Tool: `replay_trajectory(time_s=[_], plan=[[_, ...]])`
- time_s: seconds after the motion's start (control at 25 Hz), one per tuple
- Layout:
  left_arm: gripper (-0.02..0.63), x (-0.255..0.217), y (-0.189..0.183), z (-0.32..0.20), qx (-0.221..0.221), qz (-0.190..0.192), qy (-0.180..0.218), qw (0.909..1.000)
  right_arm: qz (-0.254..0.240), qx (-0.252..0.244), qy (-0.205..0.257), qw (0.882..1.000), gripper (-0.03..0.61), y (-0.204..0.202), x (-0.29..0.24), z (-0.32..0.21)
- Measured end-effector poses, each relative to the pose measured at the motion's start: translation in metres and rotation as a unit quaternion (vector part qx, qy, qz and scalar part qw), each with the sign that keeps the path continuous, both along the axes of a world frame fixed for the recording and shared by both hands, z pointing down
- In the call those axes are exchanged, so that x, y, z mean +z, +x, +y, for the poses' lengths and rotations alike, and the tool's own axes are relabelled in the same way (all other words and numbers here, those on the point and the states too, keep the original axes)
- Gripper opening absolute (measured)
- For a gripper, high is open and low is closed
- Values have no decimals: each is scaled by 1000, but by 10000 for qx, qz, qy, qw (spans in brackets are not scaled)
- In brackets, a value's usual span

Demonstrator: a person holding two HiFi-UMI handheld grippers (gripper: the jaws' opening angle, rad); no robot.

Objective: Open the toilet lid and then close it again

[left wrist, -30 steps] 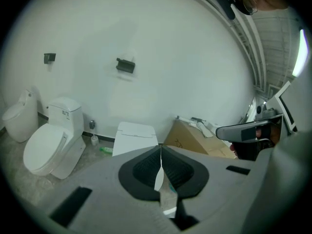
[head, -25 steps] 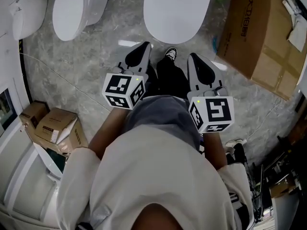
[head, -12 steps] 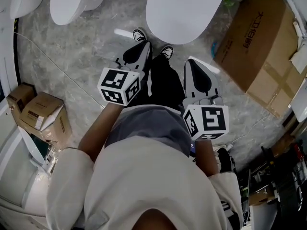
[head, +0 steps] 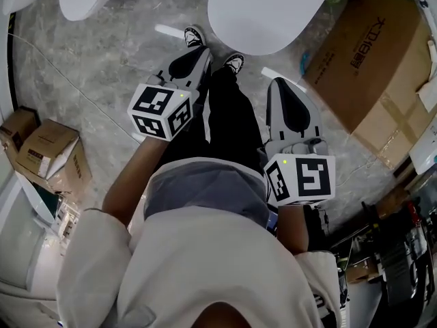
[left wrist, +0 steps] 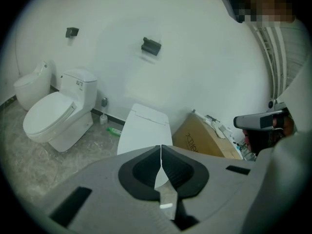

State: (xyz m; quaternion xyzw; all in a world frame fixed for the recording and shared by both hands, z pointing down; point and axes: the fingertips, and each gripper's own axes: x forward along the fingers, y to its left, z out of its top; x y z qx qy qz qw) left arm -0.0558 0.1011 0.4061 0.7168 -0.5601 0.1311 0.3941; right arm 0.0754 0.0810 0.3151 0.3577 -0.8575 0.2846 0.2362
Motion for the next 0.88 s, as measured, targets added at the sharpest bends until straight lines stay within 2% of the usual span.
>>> replay_trajectory(time_s=[0.2,0.44,0.72,0.88], plan=[[9,37,-9,2,-52,62,-105,9999,83,-105,-123,9998,11,-7,25,4],[11,75,-26,3,-208,96,-223,9995,-50,-267,-484,9985,11,-27,57,17],[11,122,-29,0,-306,348,-391,9982,2,-766,-890,9931,11,-47,88,44],[11,144,-34,1,-338,515,-447,9971,74,-854,-964,9916,11,-56,101,47]])
